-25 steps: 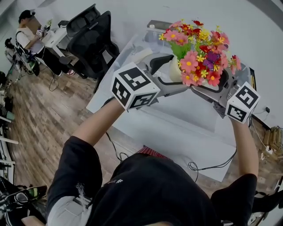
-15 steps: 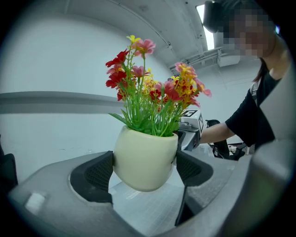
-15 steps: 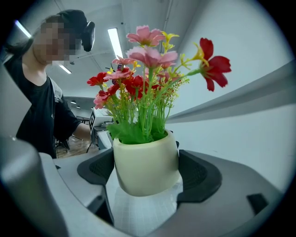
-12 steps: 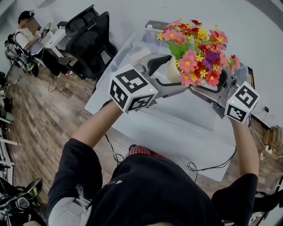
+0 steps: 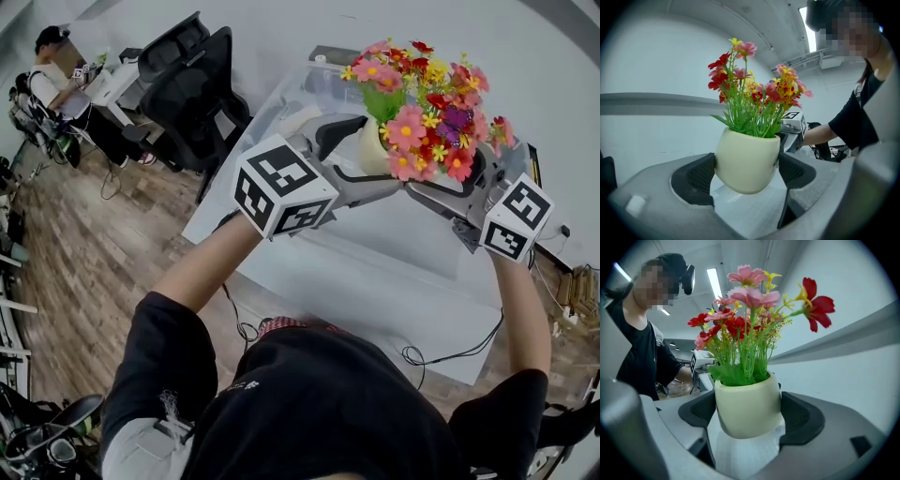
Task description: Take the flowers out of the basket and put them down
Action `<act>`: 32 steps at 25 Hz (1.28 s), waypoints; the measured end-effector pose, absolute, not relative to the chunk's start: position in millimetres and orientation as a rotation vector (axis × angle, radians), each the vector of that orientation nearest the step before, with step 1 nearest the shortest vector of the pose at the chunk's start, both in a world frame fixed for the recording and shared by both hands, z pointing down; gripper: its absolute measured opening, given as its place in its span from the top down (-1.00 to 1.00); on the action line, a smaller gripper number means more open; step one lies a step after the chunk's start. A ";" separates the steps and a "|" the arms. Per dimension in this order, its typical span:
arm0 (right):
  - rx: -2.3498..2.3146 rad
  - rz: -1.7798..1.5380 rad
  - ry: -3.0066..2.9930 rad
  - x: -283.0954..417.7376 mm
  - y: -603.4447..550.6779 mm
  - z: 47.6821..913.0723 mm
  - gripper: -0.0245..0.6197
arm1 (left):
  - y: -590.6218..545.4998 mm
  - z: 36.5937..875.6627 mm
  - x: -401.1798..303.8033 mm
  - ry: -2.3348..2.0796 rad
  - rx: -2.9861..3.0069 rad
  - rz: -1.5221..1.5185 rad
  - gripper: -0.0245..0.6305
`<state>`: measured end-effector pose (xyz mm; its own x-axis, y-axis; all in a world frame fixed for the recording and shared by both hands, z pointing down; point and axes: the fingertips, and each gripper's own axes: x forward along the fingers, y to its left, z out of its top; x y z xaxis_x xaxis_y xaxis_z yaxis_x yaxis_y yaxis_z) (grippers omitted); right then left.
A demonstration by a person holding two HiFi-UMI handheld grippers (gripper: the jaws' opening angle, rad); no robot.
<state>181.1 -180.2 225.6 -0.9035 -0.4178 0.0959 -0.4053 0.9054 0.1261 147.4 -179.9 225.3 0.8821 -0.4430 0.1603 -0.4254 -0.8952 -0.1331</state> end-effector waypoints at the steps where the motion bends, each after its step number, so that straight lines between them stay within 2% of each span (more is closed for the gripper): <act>1: 0.641 -0.154 -2.952 181.4 -180.0 224.0 -0.45 | -179.7 223.9 147.5 0.684 -2.960 -0.278 -0.41; 32: 0.598 -0.164 -3.018 171.2 -159.8 211.6 -0.45 | -158.2 211.4 135.5 0.746 -2.950 -0.234 -0.41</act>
